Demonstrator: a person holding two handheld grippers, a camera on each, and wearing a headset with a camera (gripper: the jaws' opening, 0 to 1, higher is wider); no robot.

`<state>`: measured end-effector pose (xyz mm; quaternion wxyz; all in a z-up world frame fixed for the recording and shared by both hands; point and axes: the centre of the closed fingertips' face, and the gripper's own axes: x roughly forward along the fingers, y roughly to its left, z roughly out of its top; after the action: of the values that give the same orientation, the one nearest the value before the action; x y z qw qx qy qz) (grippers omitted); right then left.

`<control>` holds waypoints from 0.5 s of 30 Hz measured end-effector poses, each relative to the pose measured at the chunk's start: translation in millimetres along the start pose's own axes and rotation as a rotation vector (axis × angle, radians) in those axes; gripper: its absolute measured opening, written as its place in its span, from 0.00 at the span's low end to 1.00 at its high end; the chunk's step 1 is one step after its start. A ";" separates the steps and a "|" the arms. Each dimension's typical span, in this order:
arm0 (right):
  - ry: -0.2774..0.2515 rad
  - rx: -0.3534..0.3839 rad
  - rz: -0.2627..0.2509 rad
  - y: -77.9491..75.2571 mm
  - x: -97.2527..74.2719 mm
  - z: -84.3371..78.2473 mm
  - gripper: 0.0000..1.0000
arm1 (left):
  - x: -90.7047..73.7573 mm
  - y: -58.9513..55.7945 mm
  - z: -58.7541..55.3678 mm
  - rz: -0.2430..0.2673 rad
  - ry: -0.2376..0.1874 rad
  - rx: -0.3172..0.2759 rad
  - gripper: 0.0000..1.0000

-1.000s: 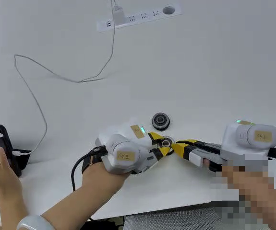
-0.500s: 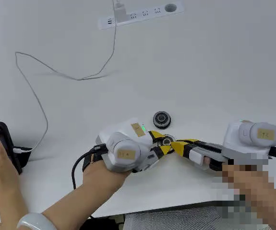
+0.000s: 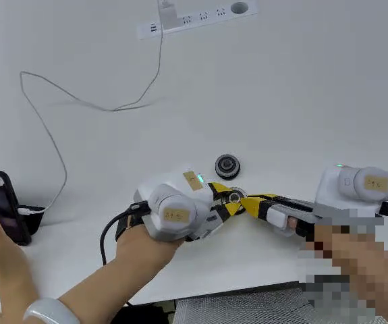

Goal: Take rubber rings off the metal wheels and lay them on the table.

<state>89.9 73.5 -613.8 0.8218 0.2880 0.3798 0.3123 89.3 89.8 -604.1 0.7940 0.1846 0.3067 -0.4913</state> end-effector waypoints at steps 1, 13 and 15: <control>0.003 -0.001 0.001 0.1 -0.2 -0.4 0.11 | -0.1 0.1 -0.1 0.000 0.000 -0.001 0.12; -0.007 0.054 0.013 0.2 -0.6 -0.5 0.12 | -0.3 0.1 -0.1 -0.001 -0.002 -0.006 0.12; -0.003 0.056 0.016 1.7 -1.8 -0.8 0.12 | -0.4 -0.1 0.0 -0.003 -0.002 -0.005 0.12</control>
<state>87.8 73.4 -612.3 0.8115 0.3141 0.3850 0.3077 89.1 90.0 -603.8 0.7941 0.1818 0.3074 -0.4918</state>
